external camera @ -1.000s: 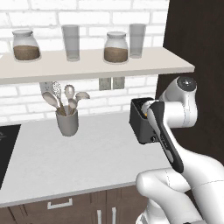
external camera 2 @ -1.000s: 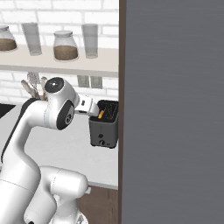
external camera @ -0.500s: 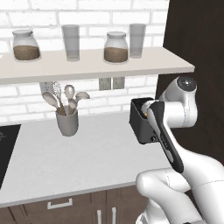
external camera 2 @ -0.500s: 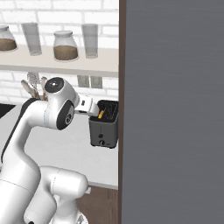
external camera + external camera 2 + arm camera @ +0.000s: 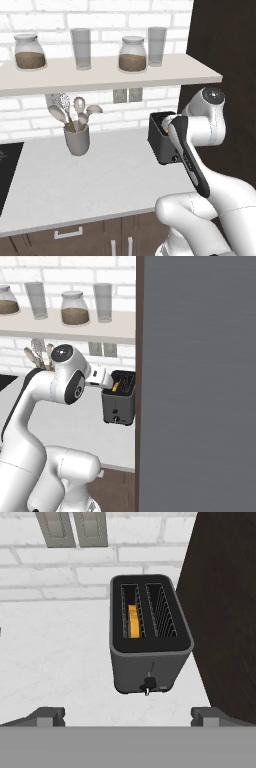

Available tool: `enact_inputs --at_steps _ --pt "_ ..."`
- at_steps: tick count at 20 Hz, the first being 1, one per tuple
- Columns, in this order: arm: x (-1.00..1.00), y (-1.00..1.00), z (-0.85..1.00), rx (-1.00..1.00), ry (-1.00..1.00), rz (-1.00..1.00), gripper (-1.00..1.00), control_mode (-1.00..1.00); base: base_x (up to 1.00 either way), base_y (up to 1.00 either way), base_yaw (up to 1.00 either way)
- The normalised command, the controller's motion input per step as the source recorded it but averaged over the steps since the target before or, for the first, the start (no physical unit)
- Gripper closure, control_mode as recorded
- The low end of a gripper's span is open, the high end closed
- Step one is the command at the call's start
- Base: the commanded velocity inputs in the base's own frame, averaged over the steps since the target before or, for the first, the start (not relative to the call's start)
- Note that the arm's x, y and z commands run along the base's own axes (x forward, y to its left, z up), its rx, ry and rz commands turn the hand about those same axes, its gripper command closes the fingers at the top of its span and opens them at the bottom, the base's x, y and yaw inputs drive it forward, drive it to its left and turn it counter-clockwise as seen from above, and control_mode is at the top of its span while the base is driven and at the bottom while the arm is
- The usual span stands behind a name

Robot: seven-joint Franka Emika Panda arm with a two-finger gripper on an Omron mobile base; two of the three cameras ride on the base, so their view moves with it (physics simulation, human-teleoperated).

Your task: Start the toaster. Once the lever pops up, take the bread to the plate on the dining counter.

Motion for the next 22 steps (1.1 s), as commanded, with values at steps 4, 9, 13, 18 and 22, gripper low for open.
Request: enact_inputs --at_steps 4,9,13,18,22 --pt "0.0 0.0 0.0 0.0 0.0 0.0 -1.0 -1.0 0.0 0.0 0.0" --pt "0.0 0.0 0.0 0.0 0.0 0.0 -1.0 -1.0 0.0 0.0 0.0" --pt "0.0 0.0 0.0 0.0 0.0 0.0 -1.0 -1.0 0.0 0.0 0.0" --pt "0.0 0.0 0.0 0.0 0.0 0.0 -1.0 -1.0 0.0 0.0 0.0" --pt "0.0 0.0 0.0 0.0 0.0 0.0 -1.0 -1.0 0.0 0.0 0.0"
